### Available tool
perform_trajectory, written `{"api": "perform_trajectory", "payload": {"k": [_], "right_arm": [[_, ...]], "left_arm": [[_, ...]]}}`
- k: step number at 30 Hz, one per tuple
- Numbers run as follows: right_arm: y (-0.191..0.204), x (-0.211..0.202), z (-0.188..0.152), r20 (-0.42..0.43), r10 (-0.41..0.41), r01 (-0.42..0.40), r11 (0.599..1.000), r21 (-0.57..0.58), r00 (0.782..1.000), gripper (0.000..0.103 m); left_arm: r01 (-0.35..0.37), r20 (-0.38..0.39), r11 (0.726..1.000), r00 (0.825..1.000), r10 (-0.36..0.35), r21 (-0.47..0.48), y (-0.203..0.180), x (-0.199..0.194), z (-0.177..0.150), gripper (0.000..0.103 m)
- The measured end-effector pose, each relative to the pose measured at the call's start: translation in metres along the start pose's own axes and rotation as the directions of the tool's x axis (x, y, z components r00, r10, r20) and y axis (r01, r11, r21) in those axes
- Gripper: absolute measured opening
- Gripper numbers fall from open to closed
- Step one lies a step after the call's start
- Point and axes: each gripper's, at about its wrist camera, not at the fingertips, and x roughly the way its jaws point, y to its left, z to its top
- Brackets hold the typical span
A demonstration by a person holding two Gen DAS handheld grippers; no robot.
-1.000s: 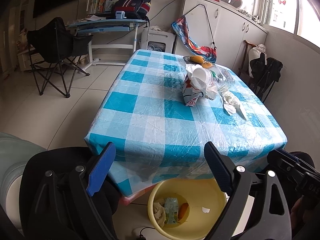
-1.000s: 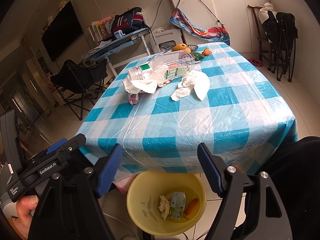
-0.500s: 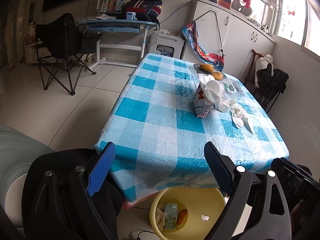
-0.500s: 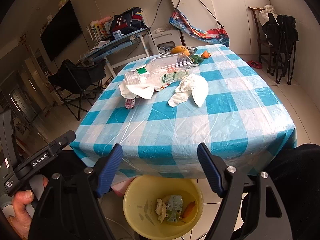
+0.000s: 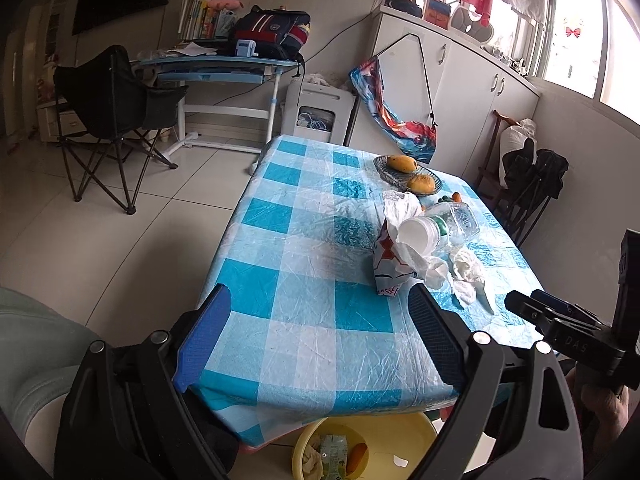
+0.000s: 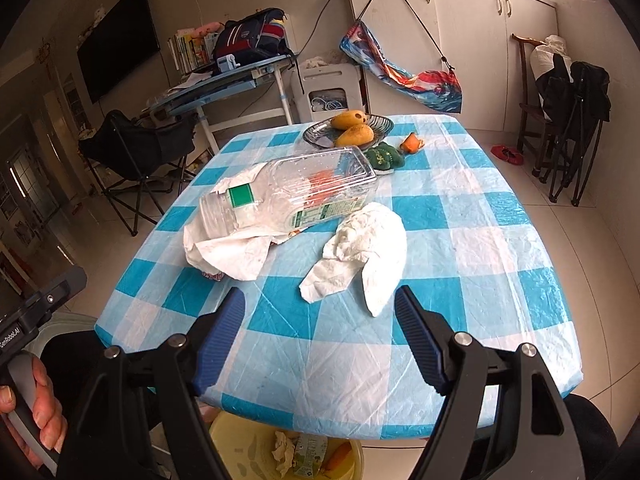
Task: Collect trash
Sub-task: 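Move both tools over the table toward the clear bottle and white tissue, then grasp the clear plastic bottle with the left gripper while the right gripper grasps the white tissue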
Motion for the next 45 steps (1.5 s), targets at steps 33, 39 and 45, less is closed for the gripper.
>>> {"api": "perform_trajectory", "payload": {"k": [33,39,45], "right_arm": [[-0.038,0.058,0.015,-0.131,0.027,-0.023,0.999,0.035,0.991,0.015],[-0.049,0.053,0.017,-0.096,0.006,0.002,0.996,0.089,0.995,0.048],[-0.051,0.05,0.025,-0.048,0.012,-0.007,0.995,0.1,0.999,0.067]], "left_arm": [[0.294,-0.299,0.673,0.948,-0.113,0.678,-0.191,0.147,0.061,0.087],[0.273,-0.337,0.615,0.941,-0.013,0.739,-0.207,0.176,0.053,0.059],[0.254,-0.299,0.7,0.952,-0.06,0.667,-0.196,0.168,0.073,0.055]]}}
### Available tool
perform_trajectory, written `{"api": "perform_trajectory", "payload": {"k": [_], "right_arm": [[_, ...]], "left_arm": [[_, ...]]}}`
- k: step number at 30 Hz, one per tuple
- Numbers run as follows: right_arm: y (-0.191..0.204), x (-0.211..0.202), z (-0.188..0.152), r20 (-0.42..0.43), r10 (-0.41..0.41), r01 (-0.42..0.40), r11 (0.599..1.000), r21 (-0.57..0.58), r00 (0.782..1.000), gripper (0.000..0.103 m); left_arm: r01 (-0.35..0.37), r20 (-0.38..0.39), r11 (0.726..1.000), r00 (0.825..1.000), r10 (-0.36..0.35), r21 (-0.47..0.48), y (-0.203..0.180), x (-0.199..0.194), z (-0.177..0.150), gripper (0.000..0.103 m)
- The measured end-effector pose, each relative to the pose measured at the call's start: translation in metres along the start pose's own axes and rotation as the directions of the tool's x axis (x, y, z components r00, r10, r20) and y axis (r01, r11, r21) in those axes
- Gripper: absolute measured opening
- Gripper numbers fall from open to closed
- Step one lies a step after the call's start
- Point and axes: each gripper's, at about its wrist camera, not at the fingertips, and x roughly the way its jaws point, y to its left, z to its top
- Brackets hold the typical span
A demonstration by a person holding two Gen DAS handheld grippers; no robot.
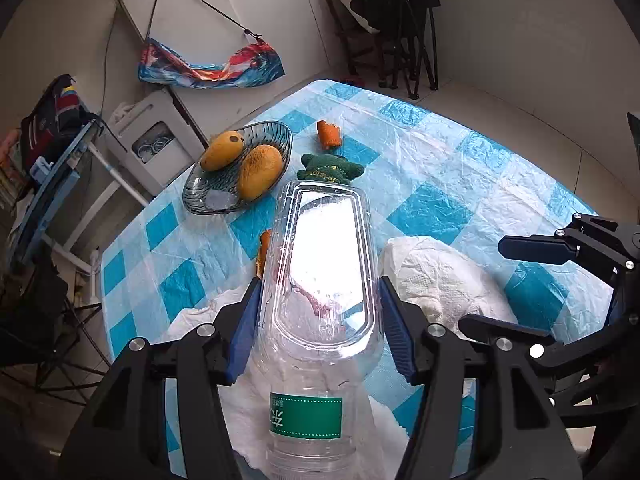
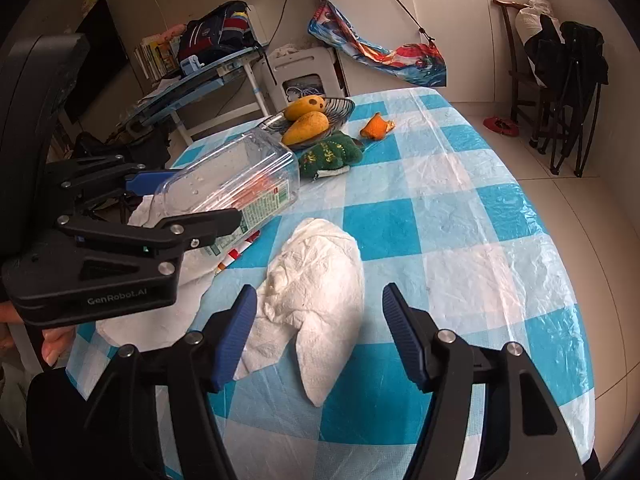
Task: Collect trash
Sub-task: 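Grasp the clear plastic bottle with the left gripper while the right gripper grasps the white tissue, then carry both items to the basin and release the tissue from the right gripper while the left holds the bottle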
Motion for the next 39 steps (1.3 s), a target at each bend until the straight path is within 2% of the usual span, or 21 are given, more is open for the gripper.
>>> {"api": "perform_trajectory", "payload": {"k": [2,4,6,9,11,12,14,17,21,23,29,39], "right_arm": [[0.004,0.007,0.003,-0.011,0.007,-0.007,1.0,-0.009,1.0,0.068],[0.007,0.016,0.006,-0.031,0.008,-0.008,1.0,-0.015,0.999,0.069],[0.012,0.025,0.006,-0.061,0.011,-0.013,1.0,-0.024,0.998,0.069],[0.02,0.026,0.004,-0.055,-0.02,0.015,0.996,-0.083,0.998,0.066],[0.021,0.026,0.002,-0.047,-0.051,0.045,0.992,-0.116,0.998,0.042],[0.02,0.025,0.001,-0.044,-0.061,0.055,0.991,-0.125,0.997,0.036],[0.017,0.024,0.0,-0.04,-0.073,0.068,0.989,-0.13,0.997,0.017],[0.011,0.021,-0.002,-0.04,-0.059,0.054,0.993,-0.104,0.997,0.012],[0.003,0.003,-0.006,-0.001,-0.008,0.008,0.999,-0.047,1.0,0.011],[0.004,-0.011,-0.007,0.034,0.016,-0.015,0.999,-0.038,0.999,0.012],[0.012,-0.049,-0.019,0.131,0.065,-0.06,0.997,-0.038,0.989,0.012],[0.028,-0.092,-0.051,0.187,0.095,-0.081,0.993,-0.081,0.978,0.012]], "left_arm": [[0.041,0.042,0.995,0.998,-0.037,-0.096,0.017,-0.014,0.0,0.055],[0.084,0.092,0.976,0.994,-0.066,-0.201,0.036,-0.031,-0.004,0.055],[0.141,0.151,0.94,0.984,-0.098,-0.31,0.056,-0.048,-0.012,0.055],[0.231,0.242,0.861,0.961,-0.13,-0.453,0.082,-0.072,-0.036,0.055],[0.272,0.289,0.806,0.948,-0.131,-0.526,0.095,-0.083,-0.056,0.055],[0.282,0.301,0.782,0.945,-0.127,-0.556,0.1,-0.087,-0.066,0.055],[0.289,0.317,0.744,0.942,-0.109,-0.603,0.107,-0.093,-0.085,0.055],[0.291,0.326,0.705,0.941,-0.09,-0.647,0.112,-0.101,-0.108,0.055],[0.281,0.325,0.663,0.944,-0.06,-0.694,0.111,-0.11,-0.138,0.055],[0.262,0.311,0.657,0.95,-0.044,-0.707,0.104,-0.113,-0.152,0.055],[0.19,0.263,0.668,0.965,0.008,-0.719,0.08,-0.125,-0.187,0.055],[0.141,0.256,0.697,0.965,0.062,-0.703,0.053,-0.154,-0.211,0.055]]}}
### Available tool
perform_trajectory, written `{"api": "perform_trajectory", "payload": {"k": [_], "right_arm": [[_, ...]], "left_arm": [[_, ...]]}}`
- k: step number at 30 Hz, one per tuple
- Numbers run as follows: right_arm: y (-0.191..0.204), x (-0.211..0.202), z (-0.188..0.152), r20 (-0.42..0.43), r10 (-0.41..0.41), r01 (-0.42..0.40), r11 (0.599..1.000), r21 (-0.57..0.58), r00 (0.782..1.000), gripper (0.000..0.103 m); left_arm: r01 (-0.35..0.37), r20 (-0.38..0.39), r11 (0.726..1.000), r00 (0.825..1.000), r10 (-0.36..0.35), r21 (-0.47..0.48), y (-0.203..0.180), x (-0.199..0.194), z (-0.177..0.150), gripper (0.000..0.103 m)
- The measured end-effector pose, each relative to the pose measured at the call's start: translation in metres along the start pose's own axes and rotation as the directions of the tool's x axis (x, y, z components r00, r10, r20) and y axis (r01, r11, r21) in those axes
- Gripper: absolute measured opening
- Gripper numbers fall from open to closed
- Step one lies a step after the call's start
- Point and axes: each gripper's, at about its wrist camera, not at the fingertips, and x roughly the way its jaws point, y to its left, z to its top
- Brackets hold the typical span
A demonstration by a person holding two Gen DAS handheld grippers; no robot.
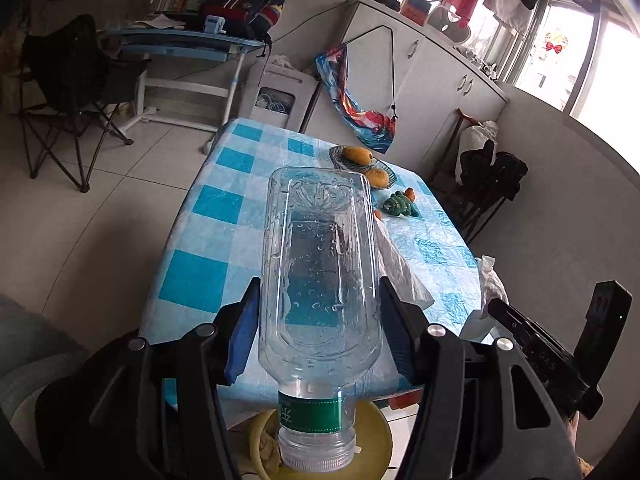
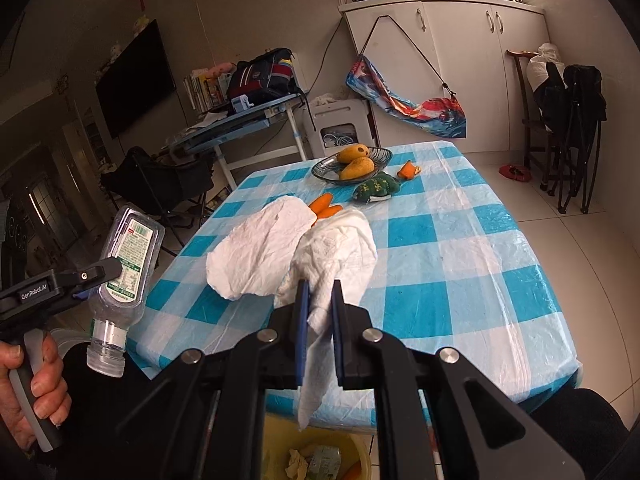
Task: Collect trash
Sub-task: 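Carry both items to the basin and release the tissue from the right gripper while the left holds the bottle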
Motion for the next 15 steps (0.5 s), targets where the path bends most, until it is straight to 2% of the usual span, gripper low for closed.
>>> {"api": "perform_trajectory", "payload": {"k": [15], "right_arm": [[0.036,-0.025,-0.033,-0.064,0.05,-0.055,0.995,-0.087,0.997,0.012]], "left_arm": [[0.024,0.031,0.999,0.999,-0.025,0.027,-0.012,-0.034,-0.02,0.054]]}}
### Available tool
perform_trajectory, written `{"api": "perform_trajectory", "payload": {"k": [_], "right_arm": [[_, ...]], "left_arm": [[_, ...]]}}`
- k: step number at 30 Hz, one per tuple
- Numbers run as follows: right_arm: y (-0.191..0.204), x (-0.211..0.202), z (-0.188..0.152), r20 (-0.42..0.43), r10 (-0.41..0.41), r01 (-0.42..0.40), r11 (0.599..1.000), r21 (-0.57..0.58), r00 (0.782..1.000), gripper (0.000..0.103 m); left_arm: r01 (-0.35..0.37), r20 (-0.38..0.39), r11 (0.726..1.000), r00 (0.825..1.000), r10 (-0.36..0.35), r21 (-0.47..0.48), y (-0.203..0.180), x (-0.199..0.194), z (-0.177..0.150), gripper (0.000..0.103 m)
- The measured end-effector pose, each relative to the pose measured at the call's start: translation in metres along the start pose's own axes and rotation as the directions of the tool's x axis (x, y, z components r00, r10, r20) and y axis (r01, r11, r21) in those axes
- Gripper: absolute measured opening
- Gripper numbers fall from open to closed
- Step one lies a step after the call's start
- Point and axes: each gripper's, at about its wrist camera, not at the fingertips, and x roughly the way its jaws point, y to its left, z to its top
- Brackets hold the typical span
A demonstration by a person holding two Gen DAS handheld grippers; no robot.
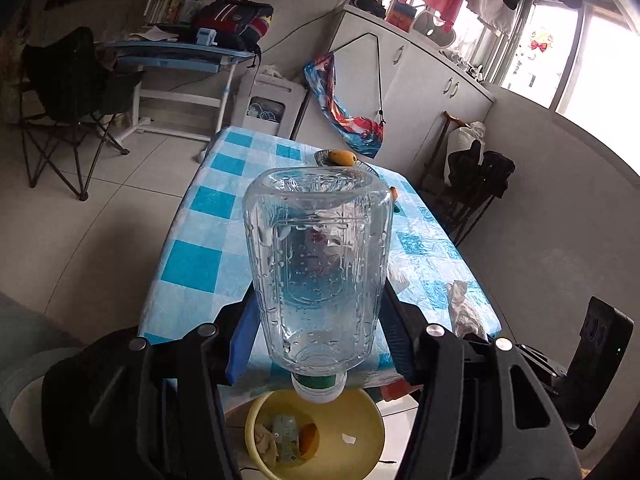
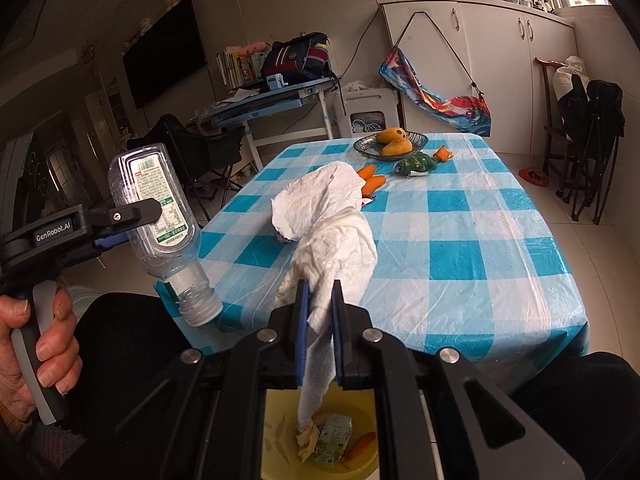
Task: Collect trash
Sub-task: 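Carry both items to the basin and release the tissue from the right gripper while the left holds the bottle, then lower the clear bottle into the yellow basin and open the left gripper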
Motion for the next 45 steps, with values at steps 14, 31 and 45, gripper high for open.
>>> {"api": "perform_trajectory", "payload": {"k": [14,31,45], "right_arm": [[0.021,0.027,-0.033,-0.258,0.034,-0.043,0.999,-0.029,0.966,0.012],[-0.003,0.017,-0.041,-0.238,-0.029,0.056,0.992,0.11,0.971,0.054],[-0.019,-0.015,-0.027,-0.048,-0.057,0.066,0.974,0.215,0.997,0.063]], "left_arm": [[0.026,-0.014,1.0,1.0,-0.026,0.003,-0.004,-0.02,-0.022,0.054],[0.053,-0.085,0.998,0.995,-0.051,0.025,-0.016,-0.014,-0.055,0.054],[0.05,-0.241,0.994,0.97,-0.025,0.099,-0.031,0.023,-0.089,0.055]]}}
